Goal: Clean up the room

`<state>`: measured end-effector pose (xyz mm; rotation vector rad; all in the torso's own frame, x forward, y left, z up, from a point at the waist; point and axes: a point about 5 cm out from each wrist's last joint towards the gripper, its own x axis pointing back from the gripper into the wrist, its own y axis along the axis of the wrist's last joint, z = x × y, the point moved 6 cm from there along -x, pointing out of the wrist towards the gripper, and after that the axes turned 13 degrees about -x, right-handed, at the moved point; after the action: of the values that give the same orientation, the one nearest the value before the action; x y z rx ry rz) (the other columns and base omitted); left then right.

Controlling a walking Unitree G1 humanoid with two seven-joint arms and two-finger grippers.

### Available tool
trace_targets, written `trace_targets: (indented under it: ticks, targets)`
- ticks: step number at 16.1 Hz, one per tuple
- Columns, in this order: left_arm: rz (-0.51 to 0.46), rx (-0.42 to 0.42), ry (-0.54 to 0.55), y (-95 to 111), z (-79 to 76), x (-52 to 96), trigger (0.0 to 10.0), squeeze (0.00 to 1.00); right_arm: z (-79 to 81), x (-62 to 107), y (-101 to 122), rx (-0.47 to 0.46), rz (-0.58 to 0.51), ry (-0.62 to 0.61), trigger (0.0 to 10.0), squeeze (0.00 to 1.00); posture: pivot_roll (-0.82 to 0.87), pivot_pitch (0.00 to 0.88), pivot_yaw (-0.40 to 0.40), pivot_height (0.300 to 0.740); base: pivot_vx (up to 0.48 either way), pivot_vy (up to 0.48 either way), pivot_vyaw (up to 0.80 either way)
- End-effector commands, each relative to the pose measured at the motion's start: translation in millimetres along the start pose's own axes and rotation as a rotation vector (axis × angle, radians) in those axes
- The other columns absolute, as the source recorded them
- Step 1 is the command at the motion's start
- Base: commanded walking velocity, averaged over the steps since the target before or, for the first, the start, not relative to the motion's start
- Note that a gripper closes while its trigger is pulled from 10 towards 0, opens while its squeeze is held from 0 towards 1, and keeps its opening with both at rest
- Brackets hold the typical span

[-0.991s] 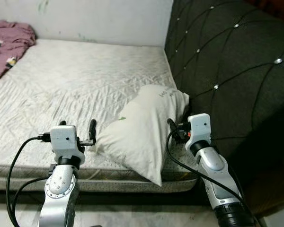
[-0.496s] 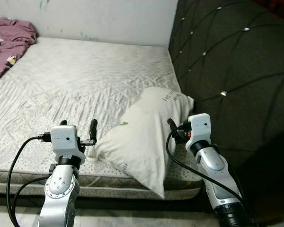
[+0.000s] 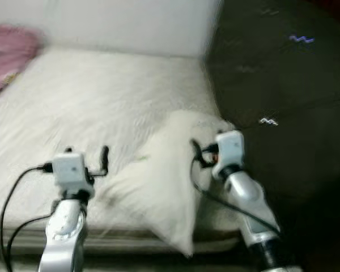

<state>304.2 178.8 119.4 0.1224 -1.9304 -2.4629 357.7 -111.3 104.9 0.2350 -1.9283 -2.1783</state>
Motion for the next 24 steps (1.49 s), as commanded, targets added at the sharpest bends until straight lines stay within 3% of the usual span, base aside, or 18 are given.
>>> trace_targets:
  ticks: [1,14,20,21,24]
  targets:
    - [-0.016,0.014,-0.032,5.7,-12.1,-1.0,10.0,0.00,-18.6,4.9,-1.6,0.012,0.011,-0.053,10.0,0.00,-0.03,0.000,-0.055,0.740,0.315,0.000,0.00]
    - [0.016,0.044,-0.007,1.1,-10.1,-2.6,10.0,0.00,-19.2,4.1,-2.5,0.005,0.017,-0.054,10.0,0.00,-0.03,0.000,-0.057,0.740,0.022,0.000,0.00]
    - [0.038,0.049,0.003,-1.6,-10.3,-1.1,10.0,0.00,-20.1,4.5,-2.8,0.003,0.018,-0.055,10.0,0.00,-0.03,0.000,-0.059,0.740,0.000,0.446,0.00]
    - [0.045,0.085,0.006,-2.3,-10.5,-0.7,10.0,0.00,-21.3,4.0,-2.1,0.002,0.015,-0.060,10.0,0.00,-0.03,0.000,-0.059,0.740,0.000,0.480,0.00]
    - [0.015,0.051,0.013,2.6,-8.9,0.2,10.0,0.00,-21.7,4.3,-2.2,0.003,0.015,-0.061,10.0,0.00,-0.03,0.000,-0.064,0.740,0.000,0.160,0.00]
